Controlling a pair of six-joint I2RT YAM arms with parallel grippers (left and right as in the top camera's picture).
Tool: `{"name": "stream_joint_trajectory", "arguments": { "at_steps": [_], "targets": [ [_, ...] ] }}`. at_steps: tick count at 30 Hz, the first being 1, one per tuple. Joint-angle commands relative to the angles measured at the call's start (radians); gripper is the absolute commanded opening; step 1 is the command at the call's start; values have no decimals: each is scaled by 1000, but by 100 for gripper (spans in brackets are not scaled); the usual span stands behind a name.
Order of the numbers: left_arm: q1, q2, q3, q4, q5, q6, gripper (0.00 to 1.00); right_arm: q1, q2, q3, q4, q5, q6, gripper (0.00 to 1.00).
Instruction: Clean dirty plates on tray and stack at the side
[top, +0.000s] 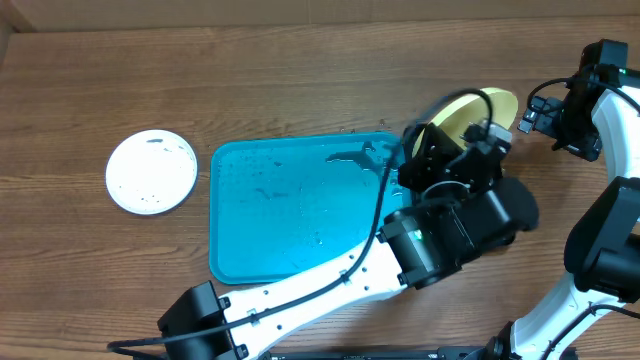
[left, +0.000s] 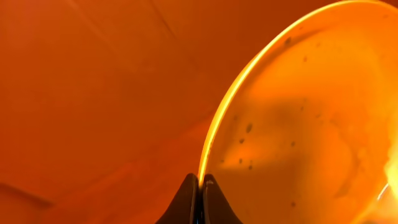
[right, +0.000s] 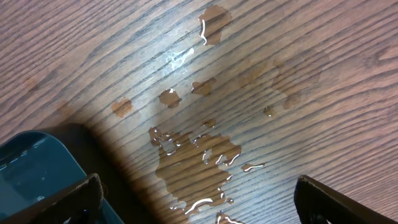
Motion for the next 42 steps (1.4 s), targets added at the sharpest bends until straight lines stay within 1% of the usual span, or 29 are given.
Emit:
{"name": "stream_joint_trajectory", "arguments": {
  "at_steps": [1, 5, 15, 18, 23, 26, 28, 31, 33, 37, 40, 42],
  "targets": [
    [-18, 7, 23, 65, -138, 161, 4, -5, -24, 4, 6, -1, 3, 100],
    [-20, 7, 23, 105, -138, 179, 4, -5, -24, 4, 6, -1, 3, 100],
    [-20, 7, 23, 107, -134, 174, 4, -4, -24, 4, 6, -1, 3, 100],
    [-20, 7, 20, 84, -109, 124, 4, -4, -24, 4, 6, -1, 3, 100],
    [-15, 7, 18, 37, -82, 98, 4, -4, -24, 4, 6, -1, 3, 100],
    [-11, 7, 11, 25, -69, 31, 4, -4, -24, 4, 6, -1, 3, 100],
    [-11, 7, 7, 20, -47, 12, 4, -4, -24, 4, 6, -1, 3, 100],
    [-8, 7, 7, -21, -8, -49, 4, -4, -24, 4, 7, -1, 3, 100],
    [1, 7, 6, -74, 53, -117, 4, -4, -24, 4, 6, -1, 3, 100],
    [56, 12, 5, -201, 277, -295, 4, -4, -24, 4, 6, -1, 3, 100],
    [151, 23, 5, -271, 488, -420, 4, -4, -24, 4, 6, -1, 3, 100],
    [237, 24, 5, -302, 654, -472, 4, -4, -24, 4, 6, -1, 3, 100]
  ]
}}
